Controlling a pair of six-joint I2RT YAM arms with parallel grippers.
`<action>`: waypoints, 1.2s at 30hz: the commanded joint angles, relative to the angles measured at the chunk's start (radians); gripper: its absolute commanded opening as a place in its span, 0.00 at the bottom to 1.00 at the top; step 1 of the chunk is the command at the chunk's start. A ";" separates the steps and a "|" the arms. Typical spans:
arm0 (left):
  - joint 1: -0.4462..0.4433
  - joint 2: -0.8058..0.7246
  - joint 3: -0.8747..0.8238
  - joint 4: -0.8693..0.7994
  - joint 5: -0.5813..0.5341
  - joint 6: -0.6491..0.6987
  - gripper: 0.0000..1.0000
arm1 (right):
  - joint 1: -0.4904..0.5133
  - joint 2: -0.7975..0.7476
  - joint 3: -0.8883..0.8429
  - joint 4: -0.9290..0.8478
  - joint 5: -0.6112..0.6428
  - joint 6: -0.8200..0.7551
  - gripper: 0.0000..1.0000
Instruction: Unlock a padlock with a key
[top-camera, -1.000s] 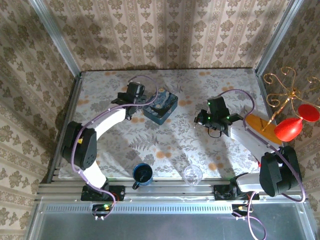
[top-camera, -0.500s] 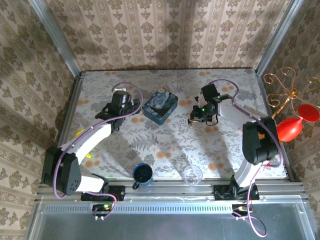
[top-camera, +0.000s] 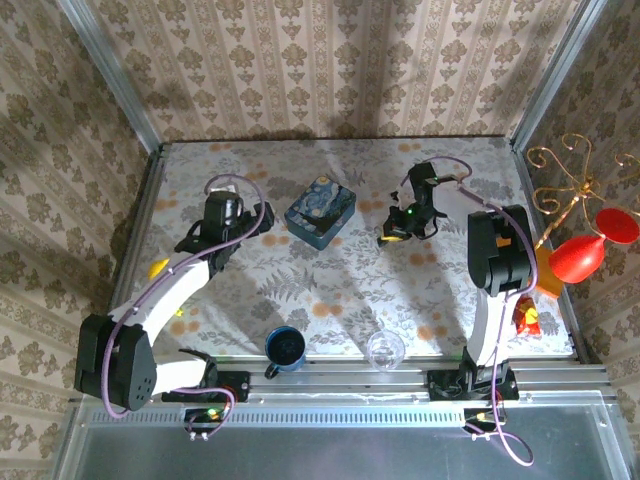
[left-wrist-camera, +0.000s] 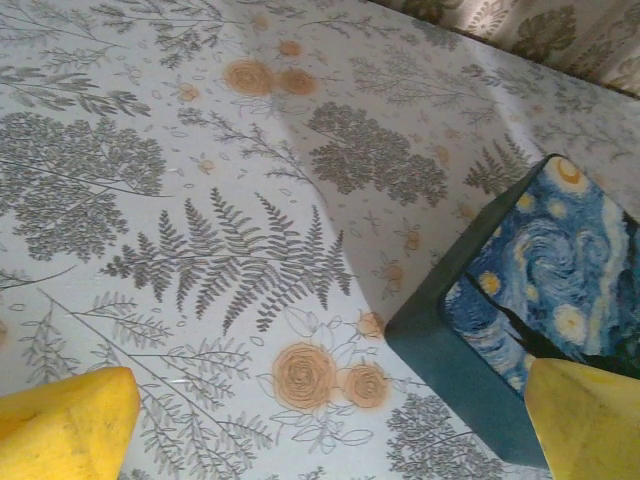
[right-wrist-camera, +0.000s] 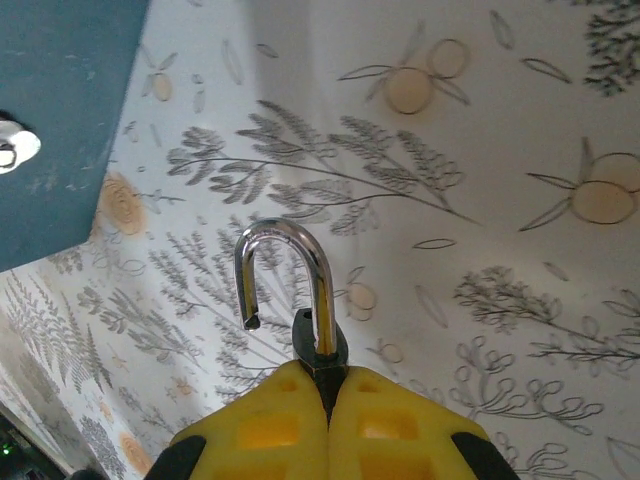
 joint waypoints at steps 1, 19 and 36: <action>0.008 -0.016 -0.007 0.030 0.062 -0.046 1.00 | -0.010 0.026 0.037 -0.058 -0.046 -0.039 0.00; 0.012 0.019 -0.014 0.088 0.143 -0.115 1.00 | -0.030 -0.015 0.079 -0.148 0.255 0.029 0.46; -0.055 0.187 0.002 0.245 0.354 -0.273 1.00 | 0.040 -0.041 0.275 0.022 0.149 0.130 0.58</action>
